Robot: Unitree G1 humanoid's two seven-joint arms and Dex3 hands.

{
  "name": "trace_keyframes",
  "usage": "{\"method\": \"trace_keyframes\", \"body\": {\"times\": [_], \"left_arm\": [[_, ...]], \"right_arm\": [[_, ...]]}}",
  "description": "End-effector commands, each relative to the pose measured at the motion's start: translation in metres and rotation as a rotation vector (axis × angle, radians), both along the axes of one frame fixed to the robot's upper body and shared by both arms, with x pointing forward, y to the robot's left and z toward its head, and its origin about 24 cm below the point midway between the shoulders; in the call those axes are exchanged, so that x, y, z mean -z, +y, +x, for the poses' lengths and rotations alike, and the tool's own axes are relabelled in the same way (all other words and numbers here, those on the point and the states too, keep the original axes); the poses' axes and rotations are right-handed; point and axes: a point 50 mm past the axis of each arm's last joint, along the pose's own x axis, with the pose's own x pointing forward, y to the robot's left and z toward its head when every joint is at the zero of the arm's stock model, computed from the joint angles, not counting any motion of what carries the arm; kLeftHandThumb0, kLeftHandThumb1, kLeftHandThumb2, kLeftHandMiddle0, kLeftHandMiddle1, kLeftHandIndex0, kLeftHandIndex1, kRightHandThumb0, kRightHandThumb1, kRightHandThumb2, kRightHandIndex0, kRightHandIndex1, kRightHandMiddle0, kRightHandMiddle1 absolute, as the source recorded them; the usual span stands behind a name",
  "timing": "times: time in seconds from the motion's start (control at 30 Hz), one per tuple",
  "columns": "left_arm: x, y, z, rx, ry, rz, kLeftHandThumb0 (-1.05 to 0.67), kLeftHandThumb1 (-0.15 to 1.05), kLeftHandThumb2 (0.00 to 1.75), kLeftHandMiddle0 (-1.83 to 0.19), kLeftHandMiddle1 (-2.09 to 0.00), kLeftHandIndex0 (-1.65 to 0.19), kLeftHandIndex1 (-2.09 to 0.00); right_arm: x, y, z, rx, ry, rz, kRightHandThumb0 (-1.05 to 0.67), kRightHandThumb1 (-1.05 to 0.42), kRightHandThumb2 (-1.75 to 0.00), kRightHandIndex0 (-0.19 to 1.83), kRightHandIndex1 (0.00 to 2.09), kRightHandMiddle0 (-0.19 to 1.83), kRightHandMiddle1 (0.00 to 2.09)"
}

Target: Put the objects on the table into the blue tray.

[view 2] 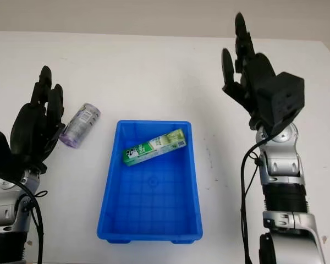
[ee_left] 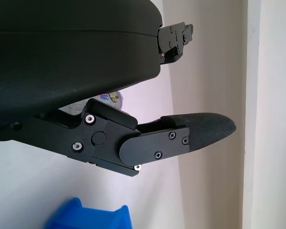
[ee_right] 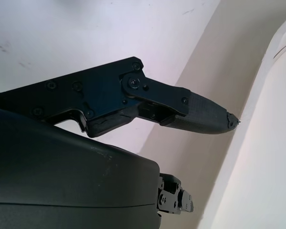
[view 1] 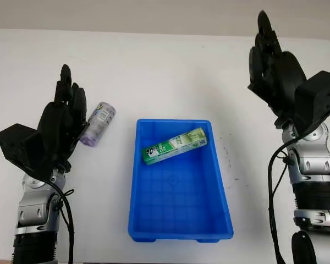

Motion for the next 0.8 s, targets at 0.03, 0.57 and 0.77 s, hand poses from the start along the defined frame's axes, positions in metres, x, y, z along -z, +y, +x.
{"method": "trace_keyframes", "body": {"times": [0.03, 0.57, 0.77], "left_arm": [[-0.007, 0.005, 0.000, -0.017, -0.021, 0.040, -0.79, 1.05, 0.60, 0.19, -0.03, 0.19, -0.01], [-0.101, 0.045, 0.019, -0.066, -0.019, 0.676, -0.74, 1.05, 0.32, 0.01, -0.09, 0.09, -0.06], [-0.137, 0.046, 0.025, 0.024, 0.048, 0.985, -0.64, 1.00, 0.10, 0.05, -0.05, 0.08, -0.06]], "right_arm": [[0.000, 0.002, -0.005, 0.002, -0.019, 0.025, -0.64, -1.05, -0.78, -0.19, 0.00, -0.19, 0.00], [0.005, 0.009, -0.012, 0.003, -0.012, 0.017, -0.59, -1.05, -0.82, -0.19, 0.00, -0.19, 0.00], [0.006, 0.012, -0.008, -0.016, -0.023, 0.021, -0.57, -1.05, -0.85, -0.19, 0.00, -0.19, 0.00]]}}
